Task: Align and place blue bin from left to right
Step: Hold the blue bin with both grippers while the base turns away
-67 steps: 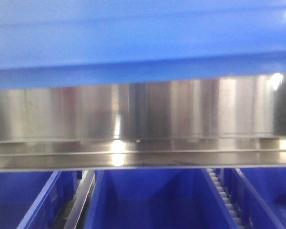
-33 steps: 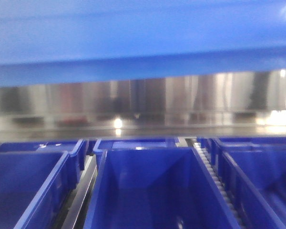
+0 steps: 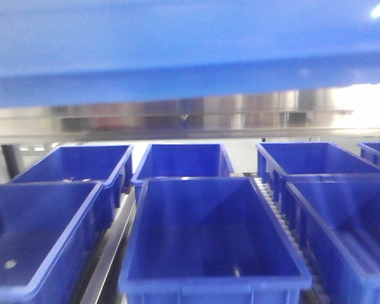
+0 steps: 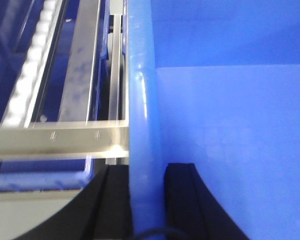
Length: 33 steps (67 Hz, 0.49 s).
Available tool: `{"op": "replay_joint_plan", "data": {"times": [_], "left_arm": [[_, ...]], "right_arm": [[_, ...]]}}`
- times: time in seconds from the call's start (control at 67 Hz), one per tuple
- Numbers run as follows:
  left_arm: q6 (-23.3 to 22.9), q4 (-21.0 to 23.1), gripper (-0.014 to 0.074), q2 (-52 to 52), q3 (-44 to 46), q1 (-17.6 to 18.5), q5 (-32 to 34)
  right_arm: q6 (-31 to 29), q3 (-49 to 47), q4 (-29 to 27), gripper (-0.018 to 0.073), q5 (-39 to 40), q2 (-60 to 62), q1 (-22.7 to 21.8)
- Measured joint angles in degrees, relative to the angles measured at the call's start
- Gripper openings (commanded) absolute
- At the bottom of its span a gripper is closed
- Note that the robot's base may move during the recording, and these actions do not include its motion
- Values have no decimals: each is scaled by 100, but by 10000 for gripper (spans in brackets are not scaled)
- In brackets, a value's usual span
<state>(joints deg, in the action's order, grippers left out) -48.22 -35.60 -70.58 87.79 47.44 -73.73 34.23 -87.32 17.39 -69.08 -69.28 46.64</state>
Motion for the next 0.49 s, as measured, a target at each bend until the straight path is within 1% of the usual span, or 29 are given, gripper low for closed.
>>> {"op": "replay_joint_plan", "data": {"times": [0.493], "left_arm": [[4,0,-111,10,0,0,-11]], "right_arm": [[0,0,0,-70,11,0,0]]}}
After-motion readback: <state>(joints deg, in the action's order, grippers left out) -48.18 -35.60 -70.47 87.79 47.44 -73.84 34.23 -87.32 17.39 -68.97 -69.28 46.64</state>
